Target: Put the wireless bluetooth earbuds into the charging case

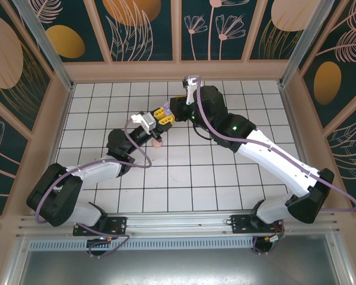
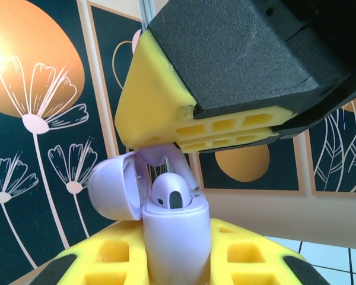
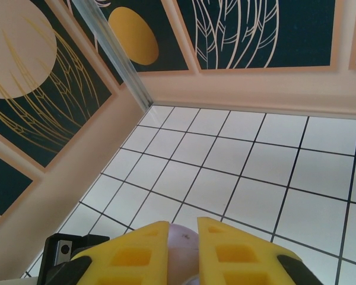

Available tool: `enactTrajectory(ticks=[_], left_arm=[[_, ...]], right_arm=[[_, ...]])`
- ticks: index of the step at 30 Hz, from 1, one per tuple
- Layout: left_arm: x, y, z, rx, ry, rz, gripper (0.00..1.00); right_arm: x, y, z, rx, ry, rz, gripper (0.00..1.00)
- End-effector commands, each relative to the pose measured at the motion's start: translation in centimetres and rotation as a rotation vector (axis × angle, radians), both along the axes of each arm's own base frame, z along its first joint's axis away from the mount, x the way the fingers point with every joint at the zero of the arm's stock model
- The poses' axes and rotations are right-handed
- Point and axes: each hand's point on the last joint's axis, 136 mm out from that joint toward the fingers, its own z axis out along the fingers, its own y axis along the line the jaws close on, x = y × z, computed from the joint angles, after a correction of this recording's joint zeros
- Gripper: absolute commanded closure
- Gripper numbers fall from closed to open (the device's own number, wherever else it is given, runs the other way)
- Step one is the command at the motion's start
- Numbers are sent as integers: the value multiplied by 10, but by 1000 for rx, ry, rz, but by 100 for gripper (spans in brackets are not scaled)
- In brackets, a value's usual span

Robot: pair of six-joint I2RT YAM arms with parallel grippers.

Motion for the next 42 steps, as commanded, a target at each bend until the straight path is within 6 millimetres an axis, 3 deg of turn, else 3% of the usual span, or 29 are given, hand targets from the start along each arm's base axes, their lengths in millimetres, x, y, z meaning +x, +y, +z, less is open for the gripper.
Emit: enactTrajectory(ticks=[1, 7, 15, 19, 22, 27, 30, 36, 42], left_arm=[[-10, 3, 30, -61, -70, -22, 100], [-11, 3, 31, -64, -71, -22, 100], [-9, 3, 33, -68, -68, -20, 100], [-8, 2, 33, -66, -65, -20, 100], [-8, 2, 32, -65, -60, -23, 100], [-7, 1, 30, -63, -53, -27, 100], [-7, 1, 29, -61, -47, -27, 100], [-7, 1, 27, -57, -41, -29, 100], [-6, -1, 24, -43, -34, -31, 100]], right_arm=[[2, 5, -4, 2, -10, -6, 84], [1, 4, -10, -10, -26, 2, 84], [-27, 13, -20, -46, -102, 95, 84], [-30, 10, -20, -40, -109, 83, 82], [-28, 4, -11, -23, -121, 54, 76], [-21, -6, 21, 28, -154, -9, 49], [-21, -15, 48, 89, -184, -29, 40], [-18, -32, 84, 196, -196, -11, 34], [-1, -48, 82, 224, -134, -23, 34]])
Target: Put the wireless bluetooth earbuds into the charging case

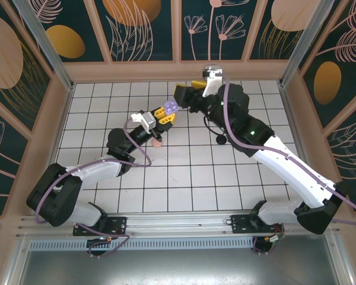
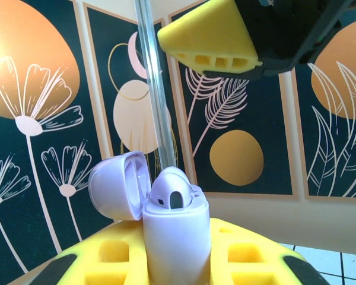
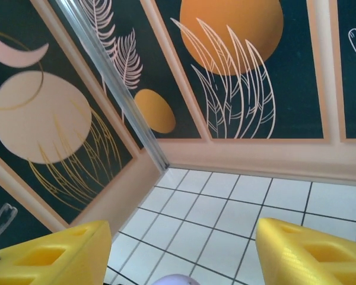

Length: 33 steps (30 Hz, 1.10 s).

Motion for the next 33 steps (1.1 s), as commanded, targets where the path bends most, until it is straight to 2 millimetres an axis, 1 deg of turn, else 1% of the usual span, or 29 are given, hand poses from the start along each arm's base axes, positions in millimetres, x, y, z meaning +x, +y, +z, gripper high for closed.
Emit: enactTrajectory(ticks=[1, 5, 6, 9, 12, 14, 18, 20, 22, 24, 26, 28, 30, 33], left_arm=[[-4, 1, 19, -27, -37, -10, 100], [-4, -4, 8, 1, -10, -32, 100], [-5, -5, 6, 8, -2, -39, 100], [-6, -9, -5, 38, 33, -69, 100], [-8, -13, -16, 63, 66, -98, 100], [-10, -16, -23, 77, 85, -123, 100], [-13, -22, -34, 114, 112, -158, 100], [-14, -24, -38, 126, 117, -168, 100], [-14, -25, -39, 129, 120, -169, 100], [-12, -25, -38, 128, 120, -162, 100], [-9, -25, -38, 123, 123, -153, 100], [-7, -25, -37, 117, 126, -143, 100], [-3, -25, -36, 111, 127, -132, 100], [2, -27, -36, 103, 137, -125, 100]], right_arm=[[5, -11, 6, 34, 53, 20, 34], [26, -19, -15, -25, 123, -13, 38], [27, -16, -20, -38, 142, 16, 40], [37, -13, -36, -79, 192, 31, 50], [47, -5, -56, -126, 250, 61, 64], [53, 4, -72, -163, 289, 91, 71], [61, 20, -102, -232, 363, 151, 75], [63, 28, -118, -266, 402, 183, 78], [64, 32, -131, -288, 434, 201, 81], [60, 34, -139, -300, 457, 225, 84], [52, 35, -143, -299, 472, 255, 87], [39, 32, -144, -296, 477, 272, 91], [26, 28, -143, -289, 477, 279, 94], [4, 20, -136, -271, 463, 279, 95]])
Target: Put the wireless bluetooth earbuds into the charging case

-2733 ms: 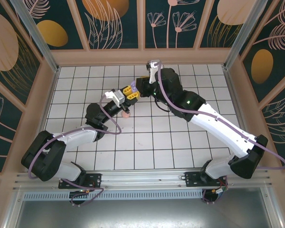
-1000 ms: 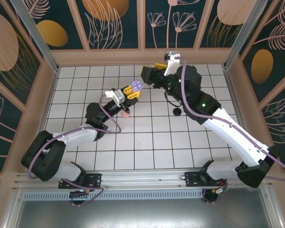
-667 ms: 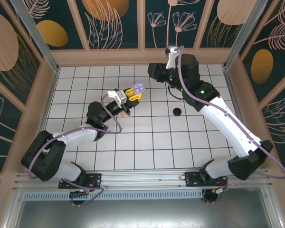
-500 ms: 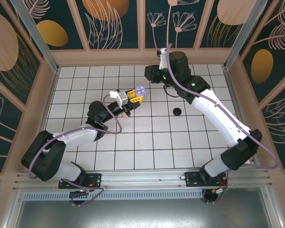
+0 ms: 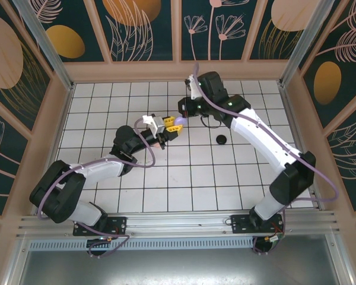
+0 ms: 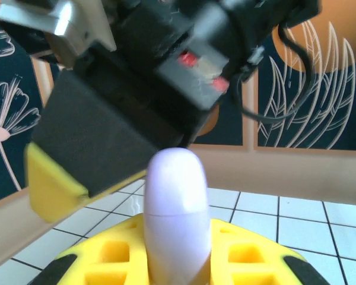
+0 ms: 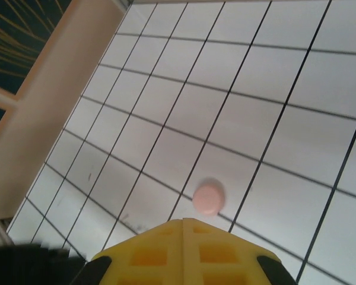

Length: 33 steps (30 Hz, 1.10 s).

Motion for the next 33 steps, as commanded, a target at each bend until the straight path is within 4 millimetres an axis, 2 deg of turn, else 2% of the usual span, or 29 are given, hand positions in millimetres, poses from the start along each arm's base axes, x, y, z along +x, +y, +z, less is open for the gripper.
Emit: enactTrajectory(ticks=[1, 3, 5, 7, 10, 16, 23, 32, 33], left_arm=[[10, -2, 18, -47, -17, 23, 100], [12, -3, 17, -58, -4, 20, 100], [14, -4, 14, -68, 22, 16, 100], [15, -5, 10, -75, 54, 11, 100], [18, -2, -1, -75, 111, 31, 100], [27, 3, -32, -73, 283, 84, 100], [38, -4, -80, -58, 570, 118, 100], [56, 1, -138, -78, 863, 255, 100], [59, -1, -149, -69, 900, 269, 100]], right_arm=[[-36, -8, 23, 51, -21, 33, 95], [-29, -27, 25, 46, -47, -76, 93], [-15, -56, 24, 55, -62, -225, 89], [-5, -83, 19, 87, -61, -344, 85], [2, -109, 4, 130, -40, -430, 80], [-3, -128, -35, 87, -7, -480, 79], [-13, -140, -79, 48, 42, -509, 76], [-18, -151, -97, 61, 65, -522, 66], [-18, -152, -99, 61, 67, -522, 66]])
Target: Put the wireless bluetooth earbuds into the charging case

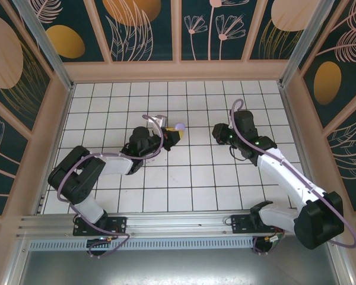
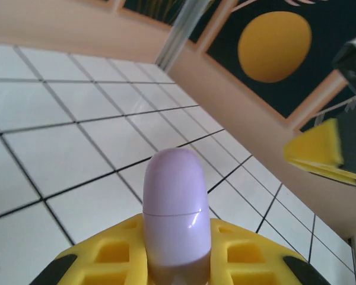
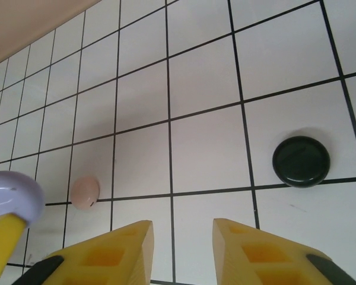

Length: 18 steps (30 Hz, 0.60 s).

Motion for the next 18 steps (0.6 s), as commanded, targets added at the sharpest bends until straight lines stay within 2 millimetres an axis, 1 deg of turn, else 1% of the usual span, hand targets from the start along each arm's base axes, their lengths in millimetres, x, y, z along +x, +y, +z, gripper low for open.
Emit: enactTrajectory(ticks=[1, 6, 12, 14, 16, 18], left_arm=[[10, -1, -30, -4, 158, 66, 100], [22, -5, -58, 20, 266, 112, 100], [33, -12, -90, 74, 368, 135, 100], [36, -14, -97, 91, 391, 136, 100], [38, -13, -105, 118, 407, 146, 97], [40, -12, -109, 143, 411, 161, 97]], right_arm=[[4, -1, 9, 37, -45, -7, 66], [5, -4, 8, 37, -44, -6, 64], [6, -11, 13, 43, -56, -16, 63], [6, -12, 13, 43, -56, -19, 63], [6, -14, 14, 42, -57, -20, 62], [6, -15, 15, 44, -60, -22, 61]])
